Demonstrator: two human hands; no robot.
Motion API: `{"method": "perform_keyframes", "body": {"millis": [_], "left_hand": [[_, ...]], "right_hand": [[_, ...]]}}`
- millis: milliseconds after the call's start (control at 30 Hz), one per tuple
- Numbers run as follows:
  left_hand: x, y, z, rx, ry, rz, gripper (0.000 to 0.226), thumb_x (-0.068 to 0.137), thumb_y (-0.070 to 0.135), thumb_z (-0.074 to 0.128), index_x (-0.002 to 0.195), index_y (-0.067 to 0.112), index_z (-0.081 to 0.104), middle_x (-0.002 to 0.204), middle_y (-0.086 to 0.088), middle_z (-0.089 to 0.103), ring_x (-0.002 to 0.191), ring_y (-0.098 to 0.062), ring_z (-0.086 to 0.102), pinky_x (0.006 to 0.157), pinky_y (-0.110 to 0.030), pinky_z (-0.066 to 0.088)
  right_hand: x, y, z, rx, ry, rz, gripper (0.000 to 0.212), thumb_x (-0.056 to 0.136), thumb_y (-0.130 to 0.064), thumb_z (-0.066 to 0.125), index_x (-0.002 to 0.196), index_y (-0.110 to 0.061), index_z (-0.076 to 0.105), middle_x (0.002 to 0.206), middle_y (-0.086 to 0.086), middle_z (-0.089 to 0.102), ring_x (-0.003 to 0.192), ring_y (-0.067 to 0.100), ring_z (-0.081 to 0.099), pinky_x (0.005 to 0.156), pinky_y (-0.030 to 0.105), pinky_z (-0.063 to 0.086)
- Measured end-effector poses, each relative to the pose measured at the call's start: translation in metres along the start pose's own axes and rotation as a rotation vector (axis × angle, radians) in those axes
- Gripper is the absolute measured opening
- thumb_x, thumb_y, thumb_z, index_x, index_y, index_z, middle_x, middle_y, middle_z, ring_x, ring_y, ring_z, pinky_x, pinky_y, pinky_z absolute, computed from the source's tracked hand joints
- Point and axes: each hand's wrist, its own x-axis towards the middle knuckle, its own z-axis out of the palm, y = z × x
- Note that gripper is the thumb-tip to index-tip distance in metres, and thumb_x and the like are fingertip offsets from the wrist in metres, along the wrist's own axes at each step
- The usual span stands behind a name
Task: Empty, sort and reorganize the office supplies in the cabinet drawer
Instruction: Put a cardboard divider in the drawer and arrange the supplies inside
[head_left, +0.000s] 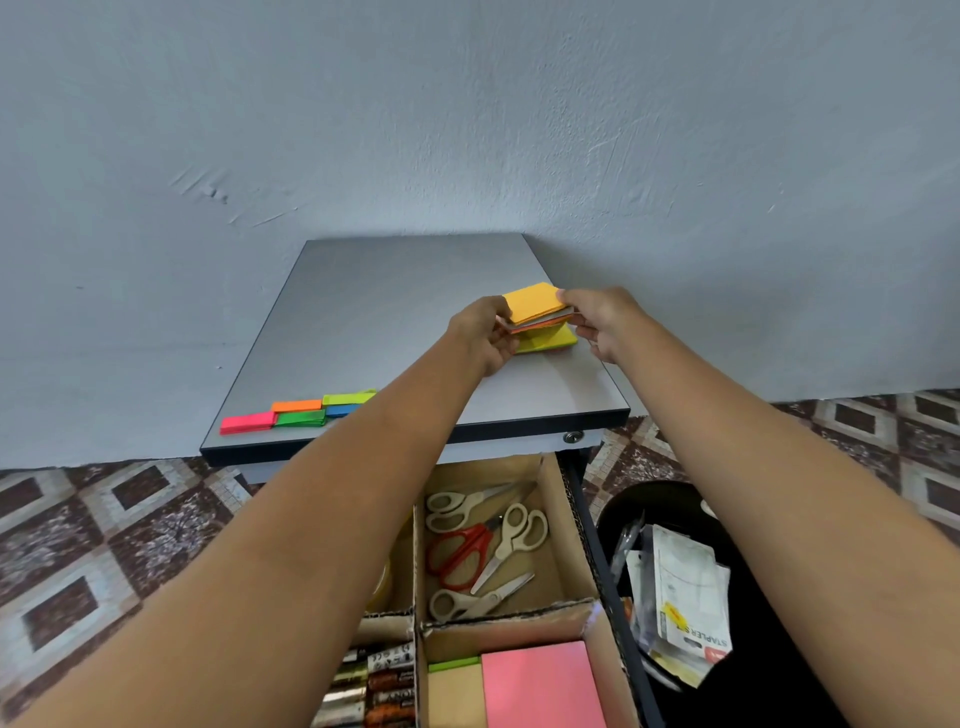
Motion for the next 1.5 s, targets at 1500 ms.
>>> {"method": "perform_keyframes", "body": {"millis": [1500], "left_hand": [[-0.175, -0.167, -0.198, 0.109, -0.069, -0.051, 0.035, 0.087, -0.007, 0.053, 0.114, 0.015, 0.054, 0.099, -0.010, 0.071, 0.083, -0.019, 0.070, 0.066, -0.026, 0.059]], "right_hand": [[-0.196, 0.189, -0.028, -0.114, -0.450, 0.190, 0.011, 0.091, -0.001, 0.056, 0.083, -0.008, 0.060, 0.076, 0.008, 0.058, 0.062, 0.014, 0.055, 0.053, 0.022, 0.048]]}}
